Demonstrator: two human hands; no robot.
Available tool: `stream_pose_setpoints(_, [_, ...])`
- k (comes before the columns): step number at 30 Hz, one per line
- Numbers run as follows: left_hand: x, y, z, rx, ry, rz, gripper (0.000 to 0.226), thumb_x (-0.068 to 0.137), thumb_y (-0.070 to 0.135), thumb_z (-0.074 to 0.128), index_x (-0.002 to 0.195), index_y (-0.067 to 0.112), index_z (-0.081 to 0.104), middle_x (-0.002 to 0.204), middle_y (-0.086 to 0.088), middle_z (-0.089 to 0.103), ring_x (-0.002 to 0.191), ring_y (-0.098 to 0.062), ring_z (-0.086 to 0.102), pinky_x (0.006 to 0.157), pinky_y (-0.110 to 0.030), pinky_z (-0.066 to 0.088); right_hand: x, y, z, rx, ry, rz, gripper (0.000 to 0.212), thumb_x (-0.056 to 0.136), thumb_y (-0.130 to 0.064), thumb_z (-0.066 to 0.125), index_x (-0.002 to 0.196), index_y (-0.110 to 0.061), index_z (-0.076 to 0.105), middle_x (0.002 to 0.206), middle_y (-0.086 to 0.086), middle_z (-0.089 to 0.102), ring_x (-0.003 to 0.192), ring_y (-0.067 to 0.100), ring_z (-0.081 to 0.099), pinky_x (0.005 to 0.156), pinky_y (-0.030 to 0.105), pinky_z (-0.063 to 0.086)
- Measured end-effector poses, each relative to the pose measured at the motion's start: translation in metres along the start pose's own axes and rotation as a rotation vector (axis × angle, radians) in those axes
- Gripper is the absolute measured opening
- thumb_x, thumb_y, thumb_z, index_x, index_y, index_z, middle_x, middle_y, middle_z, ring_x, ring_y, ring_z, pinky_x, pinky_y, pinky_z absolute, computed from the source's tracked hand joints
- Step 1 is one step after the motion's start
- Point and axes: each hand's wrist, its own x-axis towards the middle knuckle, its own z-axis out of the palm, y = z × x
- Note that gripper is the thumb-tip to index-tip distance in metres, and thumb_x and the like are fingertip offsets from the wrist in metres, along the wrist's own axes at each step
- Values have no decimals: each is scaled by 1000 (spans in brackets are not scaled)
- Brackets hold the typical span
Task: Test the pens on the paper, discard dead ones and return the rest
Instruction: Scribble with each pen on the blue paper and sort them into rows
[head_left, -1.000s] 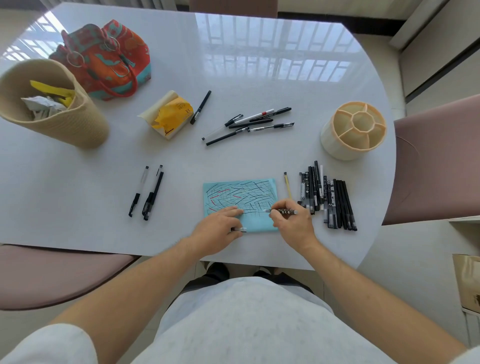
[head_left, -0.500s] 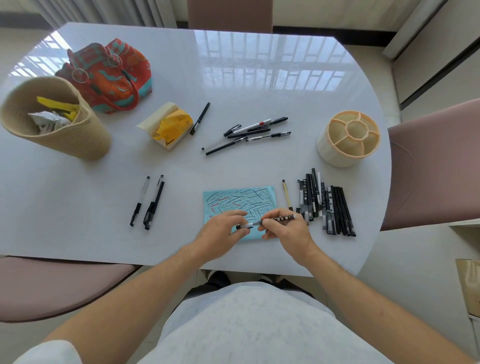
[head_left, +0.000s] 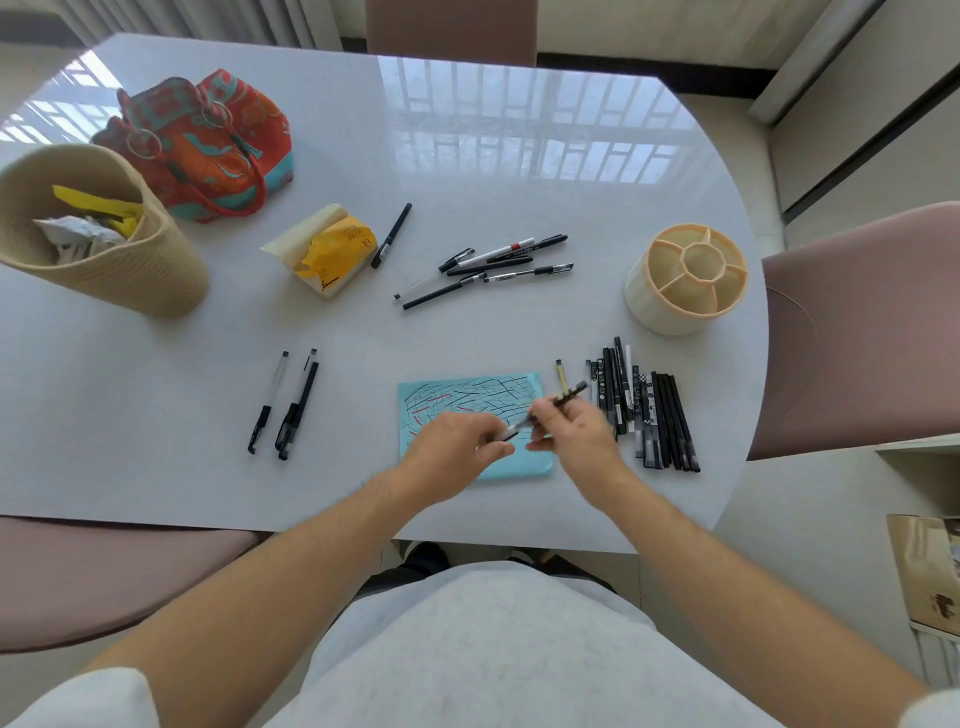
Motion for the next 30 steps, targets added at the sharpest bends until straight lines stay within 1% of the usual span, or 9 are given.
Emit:
stream_pose_setpoints(2, [3, -7, -5, 11, 26, -18, 29, 90, 45, 66, 116, 34, 66, 108, 17, 70, 103, -4, 62, 89, -31, 51, 18, -14, -14, -38, 81, -3, 8, 102, -13, 60, 97, -9, 64, 77, 3, 70, 65, 15, 62, 60, 30, 60])
stream_pose_setpoints(4, [0, -21, -10, 78, 49, -49, 37, 93, 41, 63, 128, 31, 61, 128, 13, 63, 119, -8, 56, 100, -34, 46, 35, -23, -33, -270, 150, -24, 2, 102, -17, 60, 104, -16, 59, 86, 7, 69, 65, 18, 64, 61, 33, 57])
stream_pose_setpoints(6, [-8, -38, -14, 139, 60, -87, 34, 95, 35, 62, 128, 29, 60, 135, 10, 58, 128, -12, 50, 104, -35, 44, 45, -24, -49, -614, 166, -79, 12, 98, -21, 62, 107, -16, 56, 82, 3, 66, 69, 19, 64, 61, 30, 47])
stream_pose_setpoints(8, [-17, -54, -13, 155, 78, -108, 32, 94, 27, 63, 126, 25, 62, 136, 8, 56, 131, -13, 45, 105, -34, 42, 49, -22, -53, -813, 108, -134, 24, 97, -23, 64, 119, -17, 56, 75, -2, 64, 72, 12, 61, 60, 26, 40])
stream_pose_setpoints(10, [-26, -64, -12, 170, 106, -106, 33, 92, 22, 64, 125, 22, 63, 139, 5, 53, 134, -15, 41, 107, -34, 41, 50, -16, -48, -905, 39, -158, 39, 97, -23, 65, 134, -17, 54, 75, -3, 67, 77, 12, 63, 67, 29, 45])
stream_pose_setpoints(13, [-33, -74, -10, 202, 129, -80, 35, 89, 16, 67, 124, 18, 64, 143, -3, 49, 137, -21, 38, 111, -40, 39, 51, -6, -41, -1049, -7, -203, 40, 97, -22, 66, 134, -14, 56, 85, 1, 72, 88, 23, 67, 78, 33, 48])
stream_pose_setpoints(21, [-34, -92, -12, 242, 84, -129, 43, 88, 18, 62, 131, 19, 57, 150, -3, 37, 142, -20, 28, 114, -41, 33, 57, 3, -43, -1322, 61, -252, 35, 94, -31, 67, 125, -17, 60, 97, 5, 75, 94, 29, 70, 82, 39, 56])
stream_pose_setpoints(27, [-36, -103, -14, 294, 70, -71, 44, 86, 20, 62, 130, 19, 59, 150, -3, 37, 141, -21, 29, 111, -39, 36, 90, -29, -31, -1209, 143, -340, 29, 96, -27, 64, 121, -13, 64, 113, 5, 66, 92, 23, 64, 76, 34, 50])
stream_pose_setpoints(30, [-36, -106, -16, 301, 36, -71, 47, 87, 22, 60, 134, 22, 55, 154, -2, 31, 144, -20, 25, 113, -40, 35, 131, -61, -11, -1201, 177, -394, 30, 98, -21, 57, 126, -14, 63, 128, 5, 61, 102, 27, 63, 78, 34, 48])
